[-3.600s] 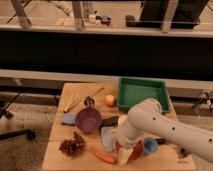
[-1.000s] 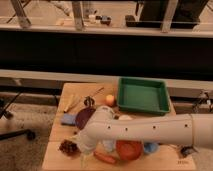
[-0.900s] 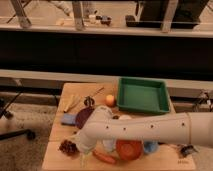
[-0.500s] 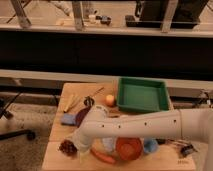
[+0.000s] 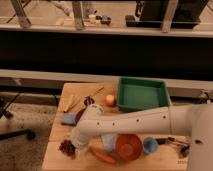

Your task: Place grapes in red bowl

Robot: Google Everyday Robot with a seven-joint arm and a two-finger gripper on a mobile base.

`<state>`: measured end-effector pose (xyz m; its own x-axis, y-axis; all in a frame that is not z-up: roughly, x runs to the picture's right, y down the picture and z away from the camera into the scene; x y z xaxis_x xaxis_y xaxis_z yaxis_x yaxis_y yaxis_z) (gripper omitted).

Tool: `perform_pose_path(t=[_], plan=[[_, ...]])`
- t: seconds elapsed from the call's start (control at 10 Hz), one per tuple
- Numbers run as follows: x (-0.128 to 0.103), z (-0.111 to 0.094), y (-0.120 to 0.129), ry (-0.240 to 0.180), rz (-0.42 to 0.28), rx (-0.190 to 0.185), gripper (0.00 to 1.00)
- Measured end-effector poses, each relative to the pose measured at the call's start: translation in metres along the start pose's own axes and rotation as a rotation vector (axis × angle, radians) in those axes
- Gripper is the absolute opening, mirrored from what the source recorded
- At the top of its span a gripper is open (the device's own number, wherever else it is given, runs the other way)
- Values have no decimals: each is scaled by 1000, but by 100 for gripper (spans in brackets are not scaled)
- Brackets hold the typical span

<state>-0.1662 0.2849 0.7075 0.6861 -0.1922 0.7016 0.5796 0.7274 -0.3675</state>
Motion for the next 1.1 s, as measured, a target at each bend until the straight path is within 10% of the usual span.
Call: perform_pose_path(t=[0.6, 1.1], plan=[[11, 25, -3, -11, -17, -36, 78], [10, 28, 1, -13, -32, -50, 31]])
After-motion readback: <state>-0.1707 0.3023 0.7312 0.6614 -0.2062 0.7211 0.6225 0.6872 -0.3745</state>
